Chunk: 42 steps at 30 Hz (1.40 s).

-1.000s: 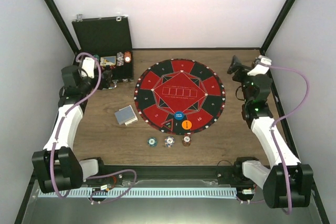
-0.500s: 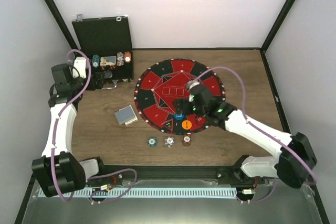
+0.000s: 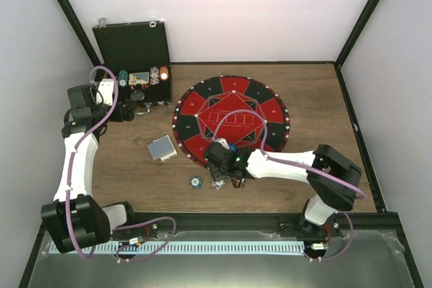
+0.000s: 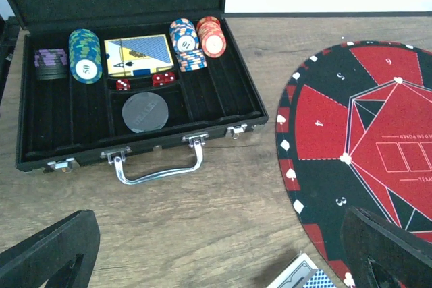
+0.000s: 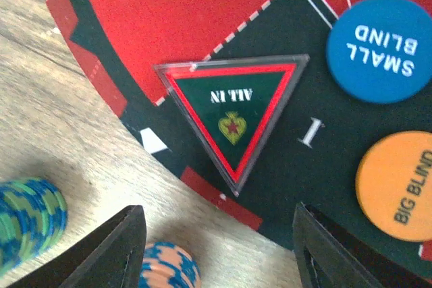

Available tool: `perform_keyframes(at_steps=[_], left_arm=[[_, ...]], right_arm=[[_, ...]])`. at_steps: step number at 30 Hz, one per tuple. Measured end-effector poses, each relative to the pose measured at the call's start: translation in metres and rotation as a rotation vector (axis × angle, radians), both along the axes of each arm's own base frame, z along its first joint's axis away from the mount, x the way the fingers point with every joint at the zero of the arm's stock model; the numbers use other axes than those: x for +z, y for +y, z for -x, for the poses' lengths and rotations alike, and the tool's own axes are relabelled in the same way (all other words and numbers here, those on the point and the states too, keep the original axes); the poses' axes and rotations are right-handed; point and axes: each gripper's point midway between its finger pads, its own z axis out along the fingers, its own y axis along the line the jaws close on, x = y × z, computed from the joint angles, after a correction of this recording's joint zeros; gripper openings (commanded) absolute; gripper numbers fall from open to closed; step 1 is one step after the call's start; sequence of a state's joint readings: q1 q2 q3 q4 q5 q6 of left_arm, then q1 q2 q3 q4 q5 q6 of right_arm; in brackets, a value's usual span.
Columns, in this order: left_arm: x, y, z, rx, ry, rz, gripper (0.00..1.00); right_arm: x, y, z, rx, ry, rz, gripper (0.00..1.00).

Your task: Distribute texas hold em gaming equipment

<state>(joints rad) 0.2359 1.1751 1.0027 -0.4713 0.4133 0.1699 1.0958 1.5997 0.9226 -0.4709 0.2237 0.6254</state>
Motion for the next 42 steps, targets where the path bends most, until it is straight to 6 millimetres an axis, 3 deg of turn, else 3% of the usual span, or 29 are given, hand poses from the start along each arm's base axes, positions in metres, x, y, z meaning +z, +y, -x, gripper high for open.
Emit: perform_keyframes(at_steps=[7,14,27,32,42], left_arm=[[-0.003,-0.004,0.002,-0.020,0.013,0.007,1.00],[-0.002,-0.005,0.003,-0.029,0.011,0.014,1.00],[0.001,-0.008,0.002,-0.038,0.002,0.034,1.00],[0.003,-0.011,0.002,-0.046,-0.002,0.045,1.00],[0.005,-0.013,0.002,-0.058,-0.006,0.058,1.00]], right_arm=[[-0.001,0.021,-0.014,-0.002,-0.015,-0.002,0.62],[-0.010,0.017,-0.021,-0.018,0.008,0.015,0.60],[-0.024,0.011,-0.034,-0.010,0.035,0.030,0.45],[-0.028,0.011,-0.039,-0.009,0.034,0.032,0.34],[-0.028,0.021,-0.059,-0.013,0.026,0.012,0.30]])
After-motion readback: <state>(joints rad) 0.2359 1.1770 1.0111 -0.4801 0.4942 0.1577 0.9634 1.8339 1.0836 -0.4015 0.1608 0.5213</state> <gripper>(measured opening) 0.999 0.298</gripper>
